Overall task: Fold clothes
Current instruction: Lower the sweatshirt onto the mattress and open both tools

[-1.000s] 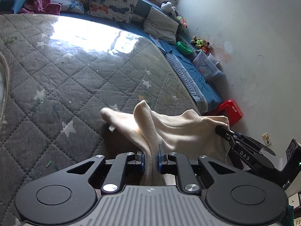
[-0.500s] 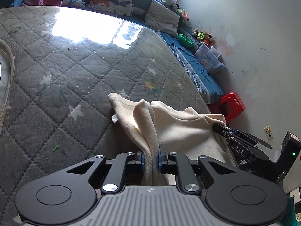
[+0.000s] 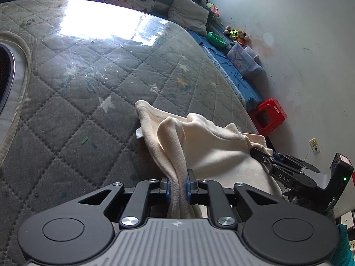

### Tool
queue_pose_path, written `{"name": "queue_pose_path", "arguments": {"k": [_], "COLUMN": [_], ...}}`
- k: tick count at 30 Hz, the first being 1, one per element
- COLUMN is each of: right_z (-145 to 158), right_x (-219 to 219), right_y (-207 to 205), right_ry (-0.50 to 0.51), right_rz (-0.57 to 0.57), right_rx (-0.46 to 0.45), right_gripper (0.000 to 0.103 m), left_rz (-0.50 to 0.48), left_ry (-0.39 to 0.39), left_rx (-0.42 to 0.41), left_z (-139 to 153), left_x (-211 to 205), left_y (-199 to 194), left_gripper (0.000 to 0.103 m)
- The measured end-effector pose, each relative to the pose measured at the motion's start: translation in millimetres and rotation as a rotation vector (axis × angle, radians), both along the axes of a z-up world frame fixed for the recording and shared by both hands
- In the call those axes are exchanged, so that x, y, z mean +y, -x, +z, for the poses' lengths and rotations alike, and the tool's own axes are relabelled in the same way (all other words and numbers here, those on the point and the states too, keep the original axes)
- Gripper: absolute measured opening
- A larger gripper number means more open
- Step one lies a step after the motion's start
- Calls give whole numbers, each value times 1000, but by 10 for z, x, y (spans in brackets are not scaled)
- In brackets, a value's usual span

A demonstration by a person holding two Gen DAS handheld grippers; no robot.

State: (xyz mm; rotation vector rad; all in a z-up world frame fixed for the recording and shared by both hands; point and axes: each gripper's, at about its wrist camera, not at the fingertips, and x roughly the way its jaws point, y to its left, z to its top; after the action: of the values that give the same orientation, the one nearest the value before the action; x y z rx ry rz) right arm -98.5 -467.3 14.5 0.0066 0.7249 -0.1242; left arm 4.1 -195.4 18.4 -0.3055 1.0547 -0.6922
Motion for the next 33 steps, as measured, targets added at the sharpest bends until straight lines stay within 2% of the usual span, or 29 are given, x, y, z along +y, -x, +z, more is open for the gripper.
{"name": "queue_pose_path", "arguments": {"k": [3, 5, 9, 13, 17, 20, 24, 27, 29, 33], "right_z": [59, 115, 199, 241, 145, 63, 159, 230, 242, 123], "right_x": [10, 18, 102, 237, 333, 327, 312, 328, 342, 354], "right_y": [80, 160, 331, 581, 701, 763, 823, 861, 875, 857], "right_ry": [4, 3, 14, 13, 22, 31, 38, 21, -12, -52], "right_rz": [-23, -29, -23, -9, 22, 23, 16, 23, 40, 55], "right_rx": [-22, -37, -59, -84, -43, -26, -49, -73, -79, -39], "right_gripper": [31, 37, 45, 45, 45, 45, 44, 43, 34, 30], "left_rz": [7, 3, -10, -24, -13, 6, 23, -18, -59, -135], "left_ry": [2, 1, 4, -7, -6, 2, 22, 53, 70, 80], "left_rx": [-8, -14, -16, -12, -14, -45, -108, -139, -149, -136], "left_z": [33, 54, 56, 35, 73, 171, 350, 439, 453, 380], "left_x": [32, 42, 56, 53, 73, 120, 167, 77, -19, -258], "left_y": [14, 19, 60, 113, 103, 80, 78, 128, 169, 223], "left_gripper": [19, 19, 18, 18, 22, 22, 22, 20, 20, 20]}}
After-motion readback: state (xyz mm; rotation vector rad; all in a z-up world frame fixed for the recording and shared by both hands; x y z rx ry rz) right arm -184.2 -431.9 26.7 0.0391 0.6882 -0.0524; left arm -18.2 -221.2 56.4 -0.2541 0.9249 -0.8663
